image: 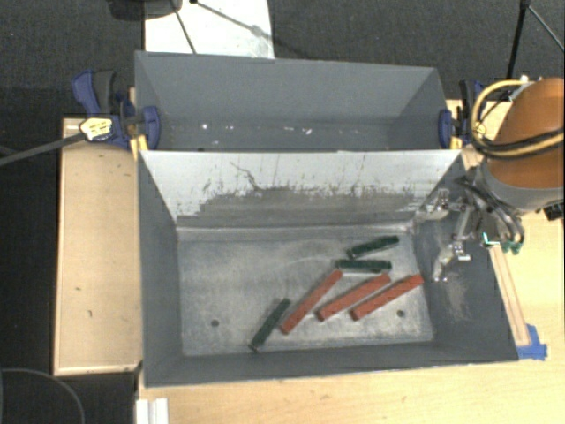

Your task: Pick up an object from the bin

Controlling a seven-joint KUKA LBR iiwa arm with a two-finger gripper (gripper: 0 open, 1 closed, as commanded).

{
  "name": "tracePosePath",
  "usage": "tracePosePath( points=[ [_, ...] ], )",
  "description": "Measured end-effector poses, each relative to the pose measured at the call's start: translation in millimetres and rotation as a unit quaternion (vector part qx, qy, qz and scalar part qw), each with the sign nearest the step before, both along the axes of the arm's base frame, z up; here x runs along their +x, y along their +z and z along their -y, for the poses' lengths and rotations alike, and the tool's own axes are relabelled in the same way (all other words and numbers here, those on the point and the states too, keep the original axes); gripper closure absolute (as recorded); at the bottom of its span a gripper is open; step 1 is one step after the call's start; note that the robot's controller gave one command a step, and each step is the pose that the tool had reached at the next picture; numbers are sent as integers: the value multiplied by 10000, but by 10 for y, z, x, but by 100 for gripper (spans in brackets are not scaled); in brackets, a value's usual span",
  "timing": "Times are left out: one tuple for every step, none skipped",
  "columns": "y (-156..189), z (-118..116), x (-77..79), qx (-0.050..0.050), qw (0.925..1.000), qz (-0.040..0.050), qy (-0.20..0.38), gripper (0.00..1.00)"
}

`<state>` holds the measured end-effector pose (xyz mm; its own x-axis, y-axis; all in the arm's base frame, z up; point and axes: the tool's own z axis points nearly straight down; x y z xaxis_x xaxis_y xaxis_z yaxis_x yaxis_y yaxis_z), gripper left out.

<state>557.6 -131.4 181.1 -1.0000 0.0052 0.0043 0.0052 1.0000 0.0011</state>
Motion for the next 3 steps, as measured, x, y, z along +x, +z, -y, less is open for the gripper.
tracePosePath(
  points=[
    [41, -3, 19, -9, 10000, 38, 16, 0],
    [-1048, 90, -102, -13, 10000, 53, -68, 100],
    [-1038, 90, -66, -29, 9999, 135, -39, 0]
  ],
)
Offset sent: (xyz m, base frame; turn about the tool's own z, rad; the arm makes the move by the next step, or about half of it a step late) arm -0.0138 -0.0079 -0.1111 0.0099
